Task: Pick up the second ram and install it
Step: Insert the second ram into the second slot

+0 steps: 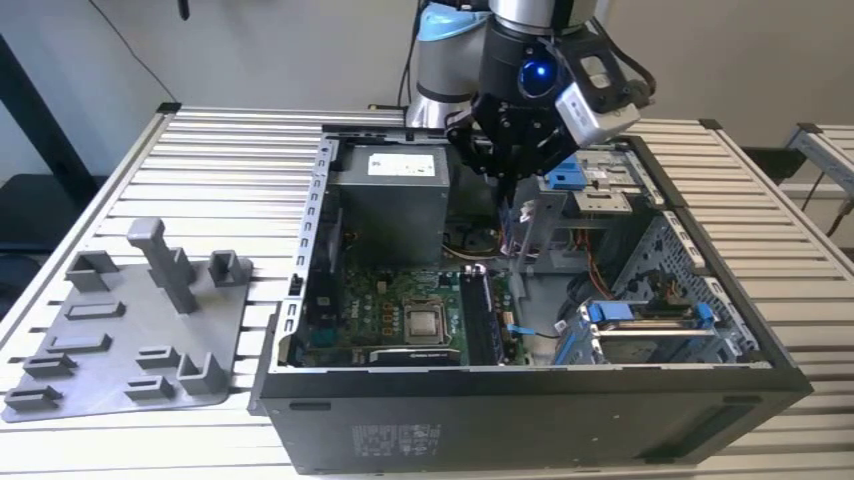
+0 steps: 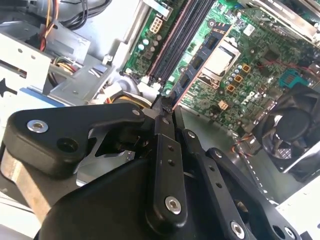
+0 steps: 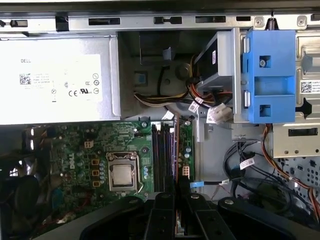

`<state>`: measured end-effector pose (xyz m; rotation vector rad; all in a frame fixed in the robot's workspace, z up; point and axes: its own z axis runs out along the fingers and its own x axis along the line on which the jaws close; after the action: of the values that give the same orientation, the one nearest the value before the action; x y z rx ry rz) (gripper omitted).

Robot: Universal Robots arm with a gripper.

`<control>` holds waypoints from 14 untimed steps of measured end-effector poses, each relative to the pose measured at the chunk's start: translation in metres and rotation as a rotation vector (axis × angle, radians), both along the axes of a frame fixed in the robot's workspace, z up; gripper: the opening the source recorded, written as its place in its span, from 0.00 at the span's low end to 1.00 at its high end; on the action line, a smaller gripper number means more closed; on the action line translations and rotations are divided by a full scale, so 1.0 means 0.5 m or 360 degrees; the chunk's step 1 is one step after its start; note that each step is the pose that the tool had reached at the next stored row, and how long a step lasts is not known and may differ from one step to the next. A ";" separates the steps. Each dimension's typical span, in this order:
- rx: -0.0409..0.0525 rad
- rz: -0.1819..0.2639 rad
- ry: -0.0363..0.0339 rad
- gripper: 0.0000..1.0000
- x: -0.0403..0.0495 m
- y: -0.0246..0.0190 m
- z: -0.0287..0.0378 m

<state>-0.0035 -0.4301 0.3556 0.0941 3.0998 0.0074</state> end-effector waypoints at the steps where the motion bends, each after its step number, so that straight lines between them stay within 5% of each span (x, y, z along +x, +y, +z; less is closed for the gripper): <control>1: -0.0002 0.0000 0.0002 0.14 0.001 0.0000 -0.002; 8: -0.0009 0.0000 0.0029 0.14 0.012 0.0000 -0.015; 14: -0.0009 0.0000 0.0032 0.14 0.013 -0.0011 -0.033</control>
<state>0.0032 -0.4306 0.3393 0.0945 3.1196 -0.0021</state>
